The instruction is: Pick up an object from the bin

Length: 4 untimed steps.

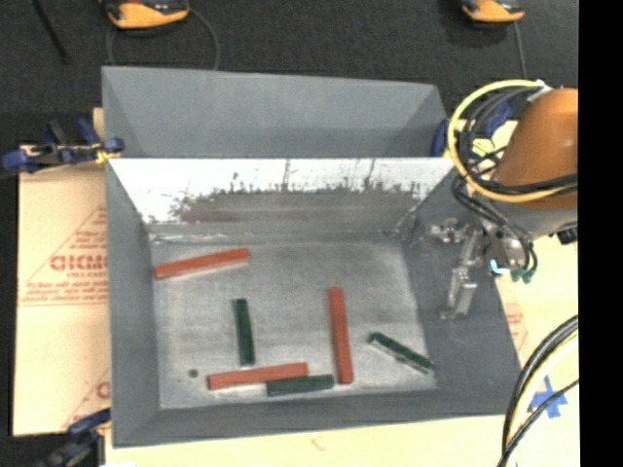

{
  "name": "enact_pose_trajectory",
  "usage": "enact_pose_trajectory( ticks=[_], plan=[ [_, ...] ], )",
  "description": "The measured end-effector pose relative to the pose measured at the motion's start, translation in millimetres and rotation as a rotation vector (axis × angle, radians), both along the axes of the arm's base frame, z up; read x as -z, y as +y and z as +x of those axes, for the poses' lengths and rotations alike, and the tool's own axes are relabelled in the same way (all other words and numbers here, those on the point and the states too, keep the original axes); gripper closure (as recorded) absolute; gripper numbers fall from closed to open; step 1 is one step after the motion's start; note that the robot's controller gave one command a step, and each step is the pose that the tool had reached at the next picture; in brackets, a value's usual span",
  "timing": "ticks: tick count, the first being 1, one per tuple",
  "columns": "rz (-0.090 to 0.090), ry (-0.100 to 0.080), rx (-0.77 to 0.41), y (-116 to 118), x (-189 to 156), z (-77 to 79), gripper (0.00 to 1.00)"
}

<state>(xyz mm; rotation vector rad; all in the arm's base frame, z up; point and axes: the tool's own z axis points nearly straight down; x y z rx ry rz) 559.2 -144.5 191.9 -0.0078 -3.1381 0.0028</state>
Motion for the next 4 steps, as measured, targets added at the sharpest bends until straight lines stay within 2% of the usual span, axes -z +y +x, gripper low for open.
enact_pose_trajectory(
  ticks=[1,2,3,4],
  plan=[
    [0.004,0.008,-0.061,54,90,-80.0,0.0],
    [-0.003,-0.011,-0.109,20,122,-50.3,0.0],
    [-0.002,-0.011,-0.114,21,120,-50.5,1.0],
    [-0.004,-0.015,-0.095,-10,-23,-32.5,1.0]
  ],
)
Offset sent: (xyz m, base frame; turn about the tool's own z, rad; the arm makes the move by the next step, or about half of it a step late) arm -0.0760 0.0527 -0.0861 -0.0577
